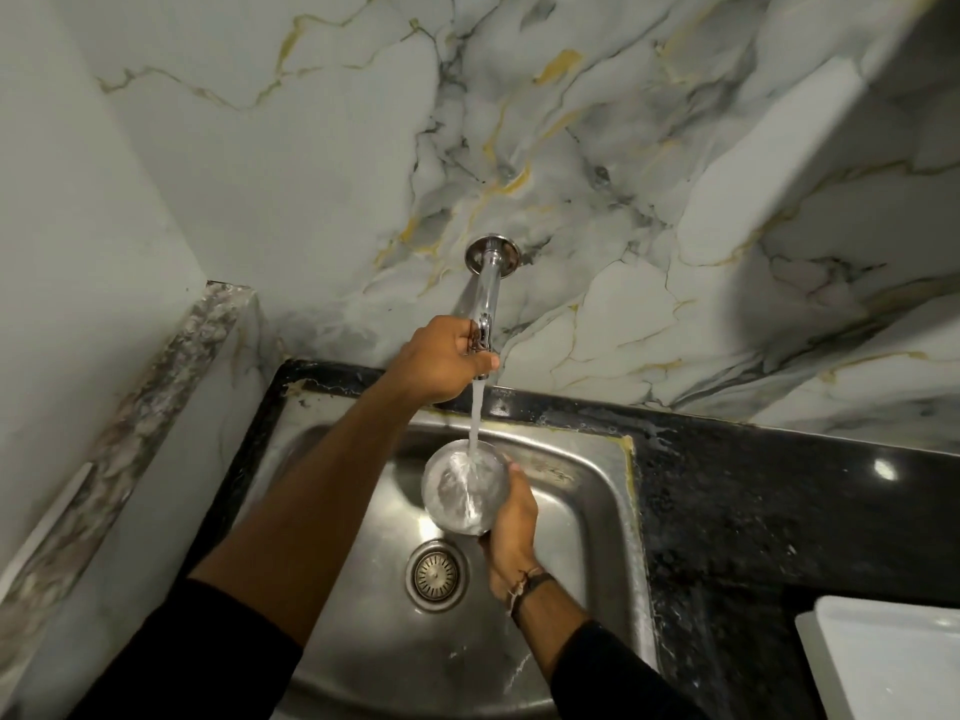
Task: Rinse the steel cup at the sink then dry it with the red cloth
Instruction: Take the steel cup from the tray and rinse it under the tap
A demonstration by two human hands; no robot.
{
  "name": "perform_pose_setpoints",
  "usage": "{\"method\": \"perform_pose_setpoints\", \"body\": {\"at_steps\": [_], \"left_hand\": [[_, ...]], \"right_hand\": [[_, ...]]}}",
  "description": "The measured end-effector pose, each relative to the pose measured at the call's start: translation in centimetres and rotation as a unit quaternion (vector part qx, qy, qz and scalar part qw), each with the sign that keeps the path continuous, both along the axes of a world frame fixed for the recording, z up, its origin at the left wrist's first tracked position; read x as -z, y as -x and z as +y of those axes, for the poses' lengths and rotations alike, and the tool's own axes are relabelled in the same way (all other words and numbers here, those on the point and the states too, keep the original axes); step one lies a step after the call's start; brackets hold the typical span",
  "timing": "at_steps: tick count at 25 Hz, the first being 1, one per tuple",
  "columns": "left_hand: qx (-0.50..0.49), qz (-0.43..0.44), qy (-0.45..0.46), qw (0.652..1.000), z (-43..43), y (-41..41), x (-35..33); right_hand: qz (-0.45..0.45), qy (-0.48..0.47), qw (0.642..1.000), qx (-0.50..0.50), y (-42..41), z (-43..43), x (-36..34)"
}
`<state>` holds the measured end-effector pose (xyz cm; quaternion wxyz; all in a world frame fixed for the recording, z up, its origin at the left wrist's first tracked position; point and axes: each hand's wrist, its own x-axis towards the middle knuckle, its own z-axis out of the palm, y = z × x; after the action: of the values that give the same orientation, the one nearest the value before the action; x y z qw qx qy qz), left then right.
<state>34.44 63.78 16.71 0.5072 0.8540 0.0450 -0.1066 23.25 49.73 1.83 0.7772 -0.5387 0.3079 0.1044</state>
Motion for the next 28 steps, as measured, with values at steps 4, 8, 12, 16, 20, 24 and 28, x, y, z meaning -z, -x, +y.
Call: {"method": "perform_pose_setpoints", "body": {"at_steps": [4, 8, 12, 16, 20, 24, 28], "left_hand": [[-0.006, 0.004, 0.004, 1.0, -0.2, 0.1, -0.1], [-0.018, 0.008, 0.007, 1.0, -0.4, 0.3, 0.0], [-0.015, 0.005, 0.001, 1.0, -0.4, 0.3, -0.2], [-0.016, 0.008, 0.004, 1.0, -0.3, 0.4, -0.2], [-0.019, 0.013, 0.012, 1.0, -0.4, 0.4, 0.0], [-0.016, 0.015, 0.012, 1.0, -0.3, 0.2, 0.1], [-0.022, 0.015, 0.013, 1.0, -0.3, 0.2, 0.1]], "right_hand": [[-0.022, -0.017, 0.999, 0.017, -2.1, 2.5, -0.8], [-0.019, 0.008, 0.999, 0.048, -2.5, 0.3, 0.0], [-0.02, 0.024, 0.999, 0.033, 0.3, 0.6, 1.5], [-0.038, 0.024, 0.998, 0.05, -1.5, 2.1, 1.0], [-0.044, 0.023, 0.996, 0.079, -1.5, 0.3, 1.3], [-0.052, 0.051, 0.995, 0.063, 0.3, 0.6, 2.1], [-0.072, 0.092, 0.99, 0.082, -1.8, 0.8, 2.5]]}}
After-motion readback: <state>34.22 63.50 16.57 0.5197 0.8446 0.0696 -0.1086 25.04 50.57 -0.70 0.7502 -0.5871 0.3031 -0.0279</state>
